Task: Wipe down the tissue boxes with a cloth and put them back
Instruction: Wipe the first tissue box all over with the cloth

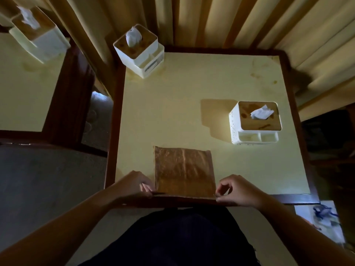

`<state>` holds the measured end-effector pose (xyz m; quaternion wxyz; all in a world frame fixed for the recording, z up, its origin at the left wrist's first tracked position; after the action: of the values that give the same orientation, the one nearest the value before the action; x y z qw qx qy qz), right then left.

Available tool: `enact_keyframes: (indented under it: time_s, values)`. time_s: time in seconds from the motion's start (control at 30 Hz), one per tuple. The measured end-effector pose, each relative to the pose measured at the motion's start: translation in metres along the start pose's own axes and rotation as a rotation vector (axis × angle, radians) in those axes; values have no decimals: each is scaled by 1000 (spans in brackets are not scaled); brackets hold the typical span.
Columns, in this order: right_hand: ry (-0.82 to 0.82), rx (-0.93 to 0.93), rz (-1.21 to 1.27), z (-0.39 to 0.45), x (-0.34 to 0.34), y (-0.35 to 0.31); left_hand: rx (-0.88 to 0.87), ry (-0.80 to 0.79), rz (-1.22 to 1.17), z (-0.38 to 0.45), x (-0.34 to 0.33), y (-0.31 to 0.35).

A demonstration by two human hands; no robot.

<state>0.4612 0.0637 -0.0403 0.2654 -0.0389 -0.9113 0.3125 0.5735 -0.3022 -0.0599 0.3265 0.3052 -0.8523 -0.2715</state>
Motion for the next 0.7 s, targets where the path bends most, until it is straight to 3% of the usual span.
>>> enact_keyframes:
  time_s: [0.23, 0.47, 0.7]
  values:
    - [261, -211, 376, 34, 18, 2, 52, 411, -166, 29, 16, 0]
    - [451, -425, 465, 84, 16, 8, 129, 517, -174, 77, 35, -4]
    - [549, -446, 401, 99, 14, 6, 174, 536, -92, 95, 48, -11]
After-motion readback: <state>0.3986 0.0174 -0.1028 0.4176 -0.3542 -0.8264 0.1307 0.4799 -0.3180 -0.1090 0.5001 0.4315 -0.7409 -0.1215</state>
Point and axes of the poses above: each hand's wrist, its own z-axis towards the middle knuckle, its own x-axis out of the back of the hand, y = z × x, the point moved 2 cm from there along z, towards the middle knuckle, and after that the axes turned 2 degrees about y, right-handed, at the moved point
